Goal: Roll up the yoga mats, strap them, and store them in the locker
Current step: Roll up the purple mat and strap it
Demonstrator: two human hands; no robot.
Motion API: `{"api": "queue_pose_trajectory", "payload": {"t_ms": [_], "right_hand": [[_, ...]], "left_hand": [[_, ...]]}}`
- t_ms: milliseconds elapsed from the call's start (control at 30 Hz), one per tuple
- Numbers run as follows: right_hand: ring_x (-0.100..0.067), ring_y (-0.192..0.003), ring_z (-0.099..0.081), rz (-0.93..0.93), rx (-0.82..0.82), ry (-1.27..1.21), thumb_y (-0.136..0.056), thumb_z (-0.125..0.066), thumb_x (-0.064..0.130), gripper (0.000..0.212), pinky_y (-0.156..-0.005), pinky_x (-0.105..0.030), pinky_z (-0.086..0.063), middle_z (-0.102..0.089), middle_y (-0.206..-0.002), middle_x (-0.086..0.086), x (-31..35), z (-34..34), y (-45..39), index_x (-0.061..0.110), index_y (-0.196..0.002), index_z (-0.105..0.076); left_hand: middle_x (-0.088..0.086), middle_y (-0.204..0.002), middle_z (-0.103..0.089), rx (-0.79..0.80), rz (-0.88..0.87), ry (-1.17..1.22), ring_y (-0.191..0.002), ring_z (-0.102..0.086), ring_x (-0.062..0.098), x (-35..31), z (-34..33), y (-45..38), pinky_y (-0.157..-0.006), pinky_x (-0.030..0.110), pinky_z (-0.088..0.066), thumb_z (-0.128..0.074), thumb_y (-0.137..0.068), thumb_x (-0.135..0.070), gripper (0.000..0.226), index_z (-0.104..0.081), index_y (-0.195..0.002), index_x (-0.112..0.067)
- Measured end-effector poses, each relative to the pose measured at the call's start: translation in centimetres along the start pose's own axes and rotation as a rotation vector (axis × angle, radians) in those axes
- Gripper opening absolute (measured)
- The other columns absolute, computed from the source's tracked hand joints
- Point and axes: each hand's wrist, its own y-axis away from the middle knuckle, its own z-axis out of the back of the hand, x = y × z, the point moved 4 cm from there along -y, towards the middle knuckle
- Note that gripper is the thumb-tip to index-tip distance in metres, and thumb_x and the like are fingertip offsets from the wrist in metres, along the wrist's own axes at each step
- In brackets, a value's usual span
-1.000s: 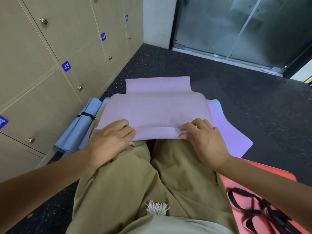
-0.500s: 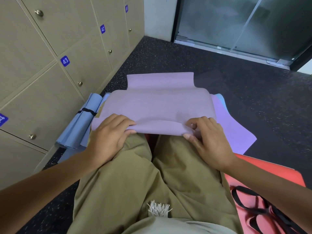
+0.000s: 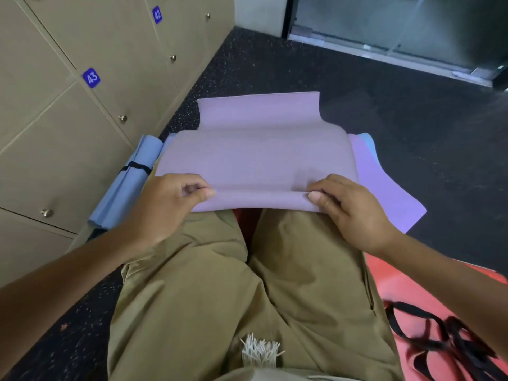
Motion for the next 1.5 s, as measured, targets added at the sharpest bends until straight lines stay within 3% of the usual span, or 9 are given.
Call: {"api": "queue_pose_trajectory", "payload": {"t_ms": [133, 267, 400, 667, 800, 900, 1000, 1200, 1500], "right_hand": [[-0.009, -0.087, -0.061, -0.021, 0.009, -0.051, -0.098, -0.050, 0.054, 0.032, -0.077, -0.038, -0.052, -0.063, -0.093, 0.015, 0.1, 0.4, -0.8, 0.028, -0.101, -0.069], [-0.006, -0.084, -0.058, -0.050, -0.042, -0.057, -0.093, -0.058, 0.055, 0.024, -0.072, -0.026, -0.049, -0.063, -0.095, 0.016, 0.1, 0.5, -1.2, 0.032, -0.099, -0.060], [-0.009, -0.086, -0.051, -0.062, -0.106, -0.133, -0.088, -0.073, 0.043, 0.035, -0.075, -0.008, -0.040, -0.049, -0.112, 0.016, -0.3, 1.0, -2.1, 0.031, -0.112, -0.050], [-0.014, -0.097, -0.051, -0.088, 0.173, -0.254, -0.091, -0.067, 0.055, 0.024, -0.084, -0.021, -0.040, -0.061, -0.092, 0.011, -1.4, 1.1, -3.9, 0.032, -0.086, -0.061], [-0.013, -0.098, -0.050, -0.143, 0.222, -0.333, -0.090, -0.072, 0.034, 0.012, -0.085, -0.018, -0.040, -0.060, -0.093, 0.005, -2.0, 1.2, -4.9, 0.025, -0.087, -0.065], [-0.014, -0.091, -0.052, -0.129, 0.139, -0.353, -0.086, -0.076, 0.034, 0.015, -0.082, -0.017, -0.040, -0.058, -0.085, 0.007, -2.1, 1.1, -4.9, 0.025, -0.081, -0.065], [-0.017, -0.080, -0.054, -0.088, -0.017, -0.307, -0.085, -0.079, 0.042, 0.027, -0.078, -0.026, -0.043, -0.059, -0.077, 0.006, -2.2, 0.7, -4.1, 0.021, -0.076, -0.066], [-0.017, -0.071, -0.049, 0.339, -0.253, 0.147, -0.095, -0.071, 0.031, 0.025, -0.082, -0.029, -0.032, -0.055, -0.071, 0.003, -1.0, 0.3, -2.7, 0.012, -0.079, -0.074], [-0.020, -0.073, -0.046, 0.402, -0.156, 0.141, -0.082, -0.079, 0.050, 0.048, -0.076, -0.021, -0.035, -0.053, -0.077, -0.004, -1.5, 0.5, -3.5, 0.002, -0.090, -0.072]], "left_hand": [[-0.011, -0.087, -0.076, 0.069, 0.078, -0.003, -0.088, -0.071, 0.014, 0.7, 0.2, -1.4, -0.091, 0.045, -0.055, -0.066, -0.077, -0.063, 0.030, -0.074, -0.091, -0.037], [-0.014, -0.081, -0.074, -0.013, 0.054, 0.021, -0.067, -0.061, 0.004, 0.6, 0.3, -2.1, -0.073, 0.024, -0.048, -0.084, -0.083, -0.036, 0.010, -0.075, -0.082, -0.032], [-0.012, -0.071, -0.072, -0.070, 0.058, 0.054, -0.063, -0.061, 0.004, 0.4, 0.2, -2.6, -0.063, 0.012, -0.044, -0.085, -0.081, -0.020, 0.019, -0.074, -0.069, -0.029], [-0.001, -0.086, -0.068, 0.039, 0.010, 0.030, -0.088, -0.065, 0.007, 0.5, 0.9, -4.0, -0.084, 0.008, -0.044, -0.088, -0.076, -0.014, 0.020, -0.075, -0.072, -0.029], [-0.007, -0.083, -0.069, 0.081, -0.184, -0.013, -0.093, -0.061, 0.017, -0.2, 0.7, -5.3, -0.087, 0.024, -0.045, -0.076, -0.084, -0.036, 0.011, -0.072, -0.081, -0.026], [-0.004, -0.080, -0.064, 0.047, -0.305, -0.006, -0.078, -0.058, 0.022, 0.2, 0.5, -4.9, -0.073, 0.039, -0.047, -0.068, -0.090, -0.037, 0.023, -0.069, -0.081, -0.017], [-0.006, -0.085, -0.064, 0.049, -0.406, -0.094, -0.077, -0.062, 0.018, 0.3, 0.3, -4.0, -0.069, 0.036, -0.049, -0.079, -0.080, -0.051, 0.040, -0.069, -0.085, -0.012], [-0.006, -0.085, -0.066, 0.029, -0.505, -0.252, -0.077, -0.060, 0.014, 0.4, 0.2, -3.8, -0.073, 0.032, -0.050, -0.080, -0.074, -0.059, 0.051, -0.071, -0.085, -0.010], [-0.008, -0.076, -0.064, 0.067, -0.325, -0.155, -0.070, -0.058, 0.013, 1.0, 0.5, -5.1, -0.065, 0.021, -0.042, -0.074, -0.077, -0.058, 0.035, -0.069, -0.081, -0.024]]}}
